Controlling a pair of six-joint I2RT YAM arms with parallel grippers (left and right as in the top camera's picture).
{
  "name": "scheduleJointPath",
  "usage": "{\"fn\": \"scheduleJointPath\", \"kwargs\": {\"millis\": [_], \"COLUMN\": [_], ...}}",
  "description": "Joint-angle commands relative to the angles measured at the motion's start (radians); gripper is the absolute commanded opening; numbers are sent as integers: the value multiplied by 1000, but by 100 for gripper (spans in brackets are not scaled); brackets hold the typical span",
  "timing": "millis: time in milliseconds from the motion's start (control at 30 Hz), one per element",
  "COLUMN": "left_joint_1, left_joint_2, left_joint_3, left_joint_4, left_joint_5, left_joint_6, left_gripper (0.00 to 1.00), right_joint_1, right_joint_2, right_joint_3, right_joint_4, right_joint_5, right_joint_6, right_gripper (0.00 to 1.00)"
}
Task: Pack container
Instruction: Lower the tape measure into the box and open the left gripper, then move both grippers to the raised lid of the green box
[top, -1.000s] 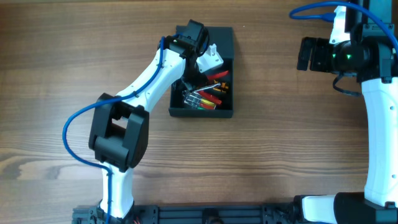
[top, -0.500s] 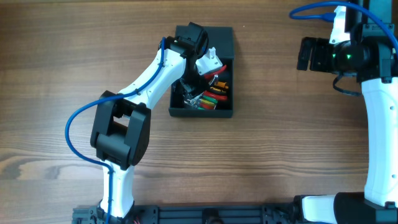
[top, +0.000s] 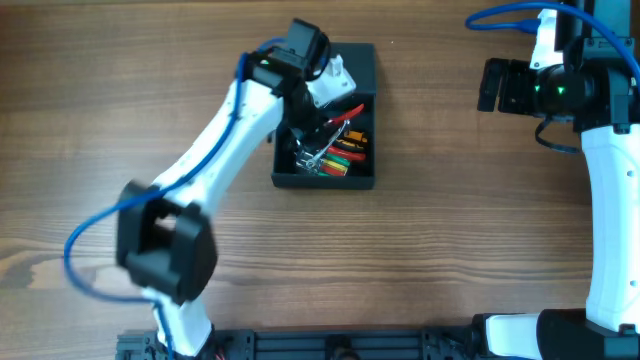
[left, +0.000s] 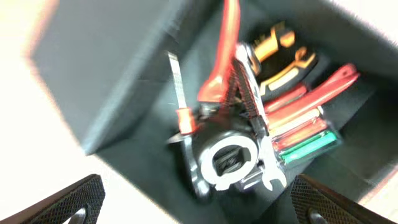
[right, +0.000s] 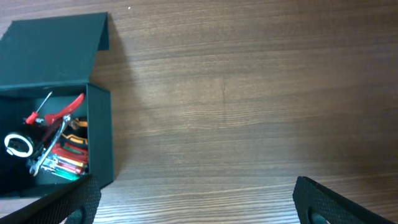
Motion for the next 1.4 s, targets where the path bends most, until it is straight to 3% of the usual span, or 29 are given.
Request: {"fn": "scheduleJointPath", "kwargs": {"millis": [0,67,133,167,300,433,533,600,700,833,1167,1367], "left_joint_1": [19,61,119,154,321,478,542,563,570,570,570,562], "left_joint_2": [-147,-200,-238,-252,-267,-244,-222,-202,-157,-60,216,321], "left_joint_3": [3,3,3,3,3,3,3,3,3,3,3,3], "left_joint_4": [2,0,-1,1,30,51,56,56,56,74,282,363], "left_joint_5": [-61,-48,31,87,325,523,584,612,647,715,893,917], "left_joint_6": [-154,-283,-386,-433,-620,-712,-712,-712,-712,-743,-900,-951], "left_gripper": [100,100,100,100,100,98,90,71,57,7,4,4], "right_joint_1": [-3,-3,-3,-3,-3,-3,-7,-15,-27,-43,-87,-92], "right_joint_2": [0,-8,-18,-23,-34,-13,43,101,188,301,468,541], "right_joint_3": [-3,-3,-3,-3,-3,-3,-3,-3,-3,-3,-4,-4], "right_joint_4": [31,58,93,120,250,376,409,408,403,405,423,426], "right_joint_5": [-9,-9,-24,-37,-66,-161,-287,-346,-462,-601,-789,-859], "right_joint_6": [-6,-1,1,5,56,73,84,120,123,115,129,128], "right_gripper": [99,92,78,67,4,4,4,4,4,4,4,4]}}
